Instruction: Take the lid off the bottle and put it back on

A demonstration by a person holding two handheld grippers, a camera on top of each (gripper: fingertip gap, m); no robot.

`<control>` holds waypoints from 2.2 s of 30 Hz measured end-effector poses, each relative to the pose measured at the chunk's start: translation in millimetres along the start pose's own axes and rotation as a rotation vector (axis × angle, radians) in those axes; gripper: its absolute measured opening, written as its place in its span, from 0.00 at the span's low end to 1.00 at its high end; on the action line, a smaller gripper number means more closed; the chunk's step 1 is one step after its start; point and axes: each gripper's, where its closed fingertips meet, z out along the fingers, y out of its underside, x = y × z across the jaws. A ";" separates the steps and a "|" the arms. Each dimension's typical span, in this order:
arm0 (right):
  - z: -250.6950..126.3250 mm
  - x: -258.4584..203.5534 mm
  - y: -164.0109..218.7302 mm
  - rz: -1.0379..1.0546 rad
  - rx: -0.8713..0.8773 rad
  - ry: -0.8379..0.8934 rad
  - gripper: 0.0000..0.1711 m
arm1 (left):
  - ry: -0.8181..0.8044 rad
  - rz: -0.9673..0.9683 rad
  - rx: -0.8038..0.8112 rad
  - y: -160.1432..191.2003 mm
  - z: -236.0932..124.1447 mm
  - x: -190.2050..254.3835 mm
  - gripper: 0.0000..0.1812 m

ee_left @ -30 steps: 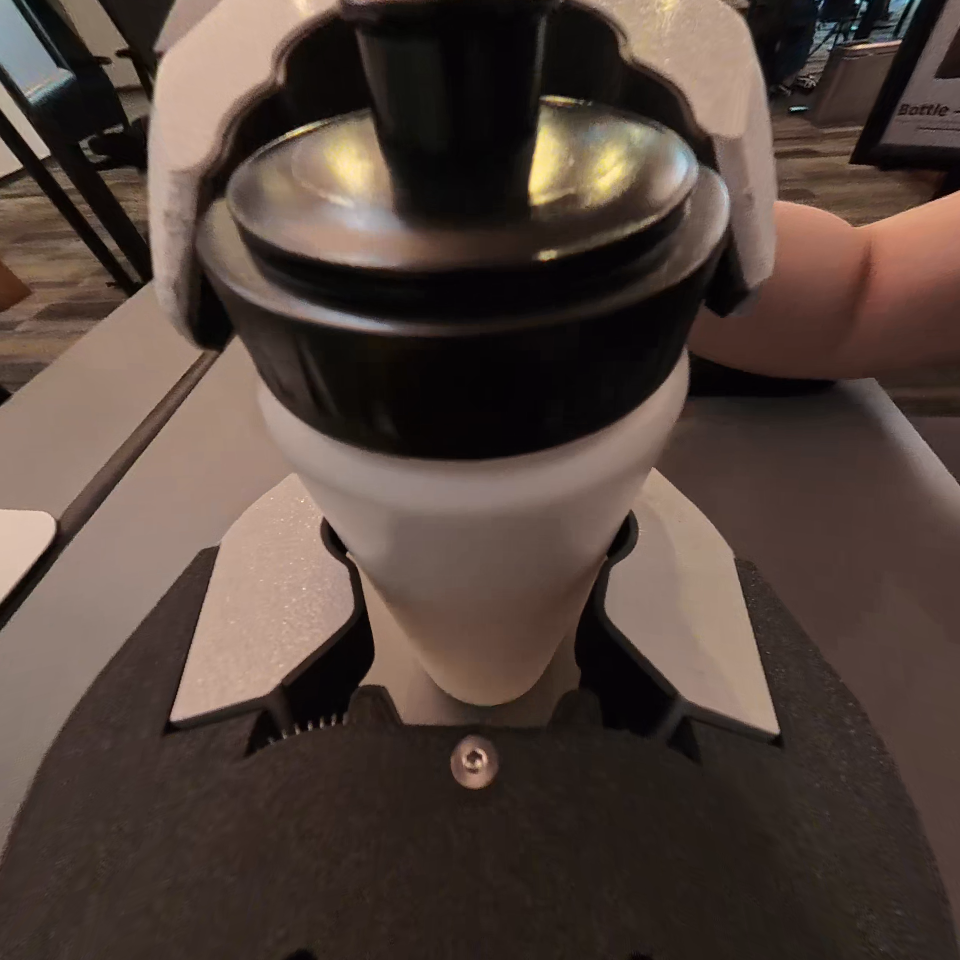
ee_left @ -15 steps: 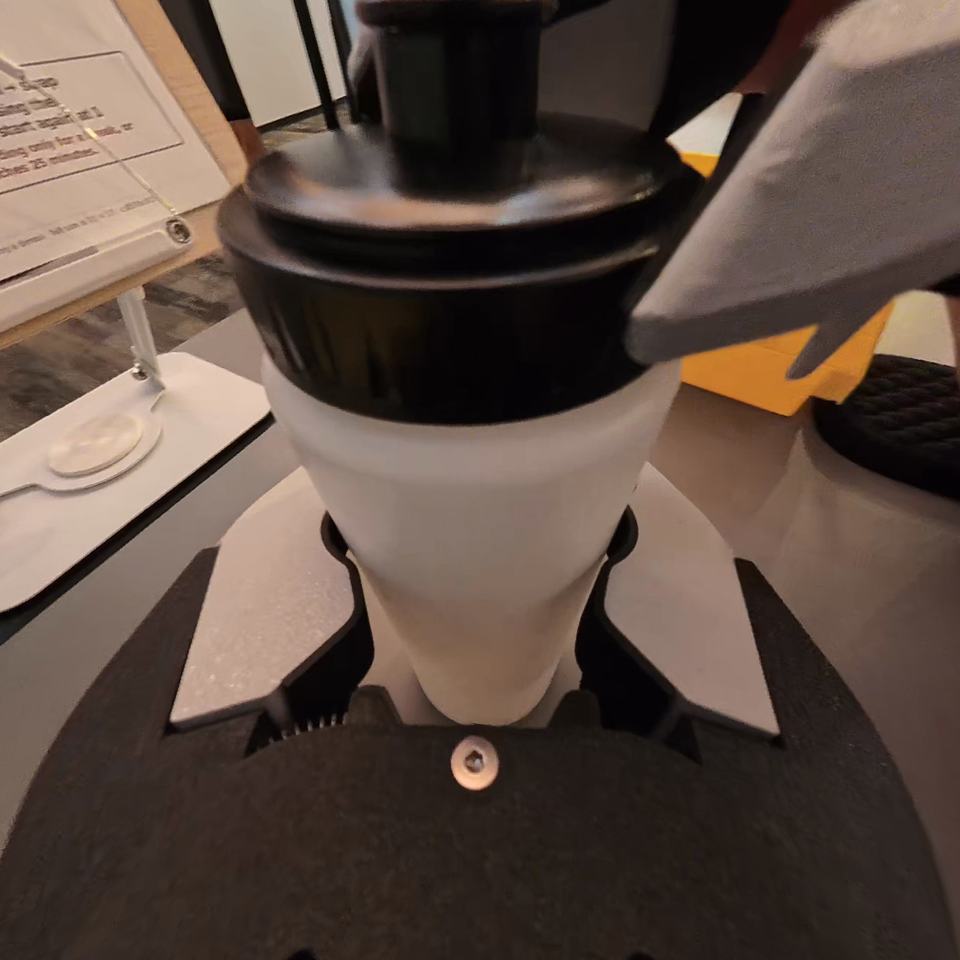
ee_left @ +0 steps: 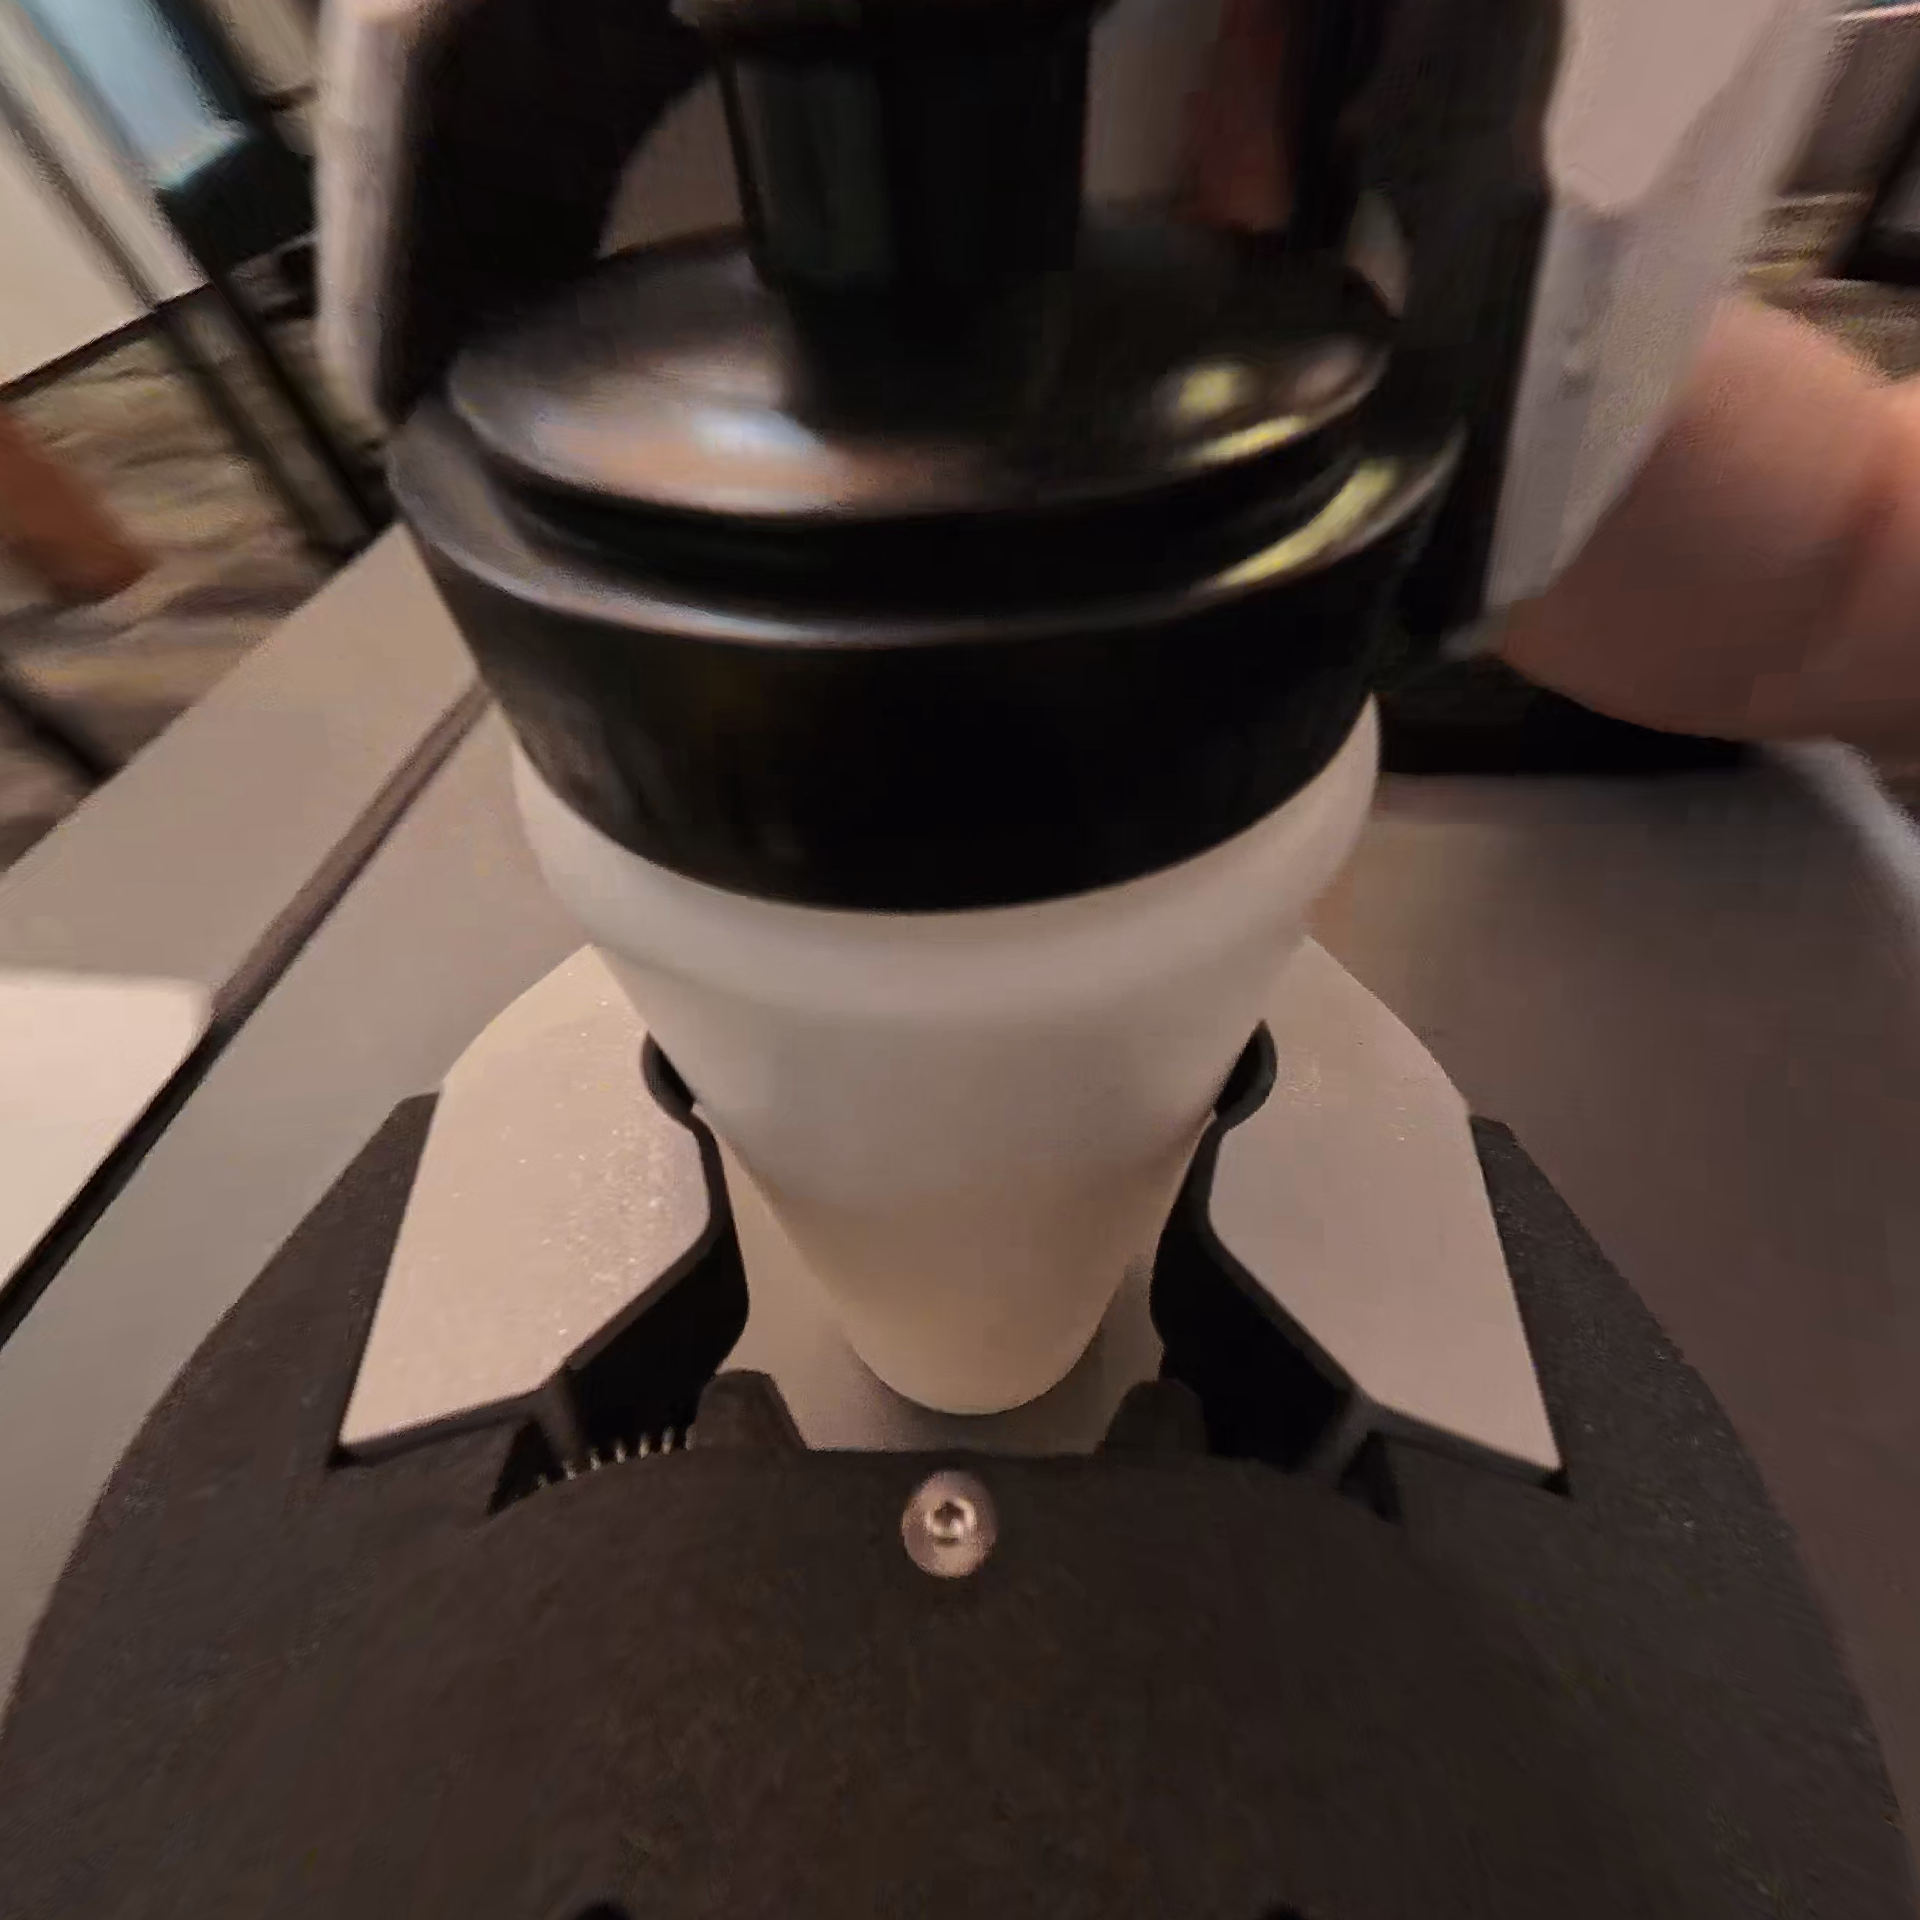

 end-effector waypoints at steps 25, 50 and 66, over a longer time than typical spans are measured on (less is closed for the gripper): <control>17.2 18.6 -5.3 0.067 0.066 0.118 0.42 | -0.062 -0.094 -0.041 5.4 -1.4 -14.6 0.55; 17.6 34.6 2.7 0.150 0.052 0.177 0.42 | -0.272 -0.147 -0.095 12.0 -8.6 -45.9 0.55; 4.7 24.6 -7.2 0.125 0.093 0.110 0.51 | -0.189 -0.149 -0.088 8.4 -0.6 -30.9 0.55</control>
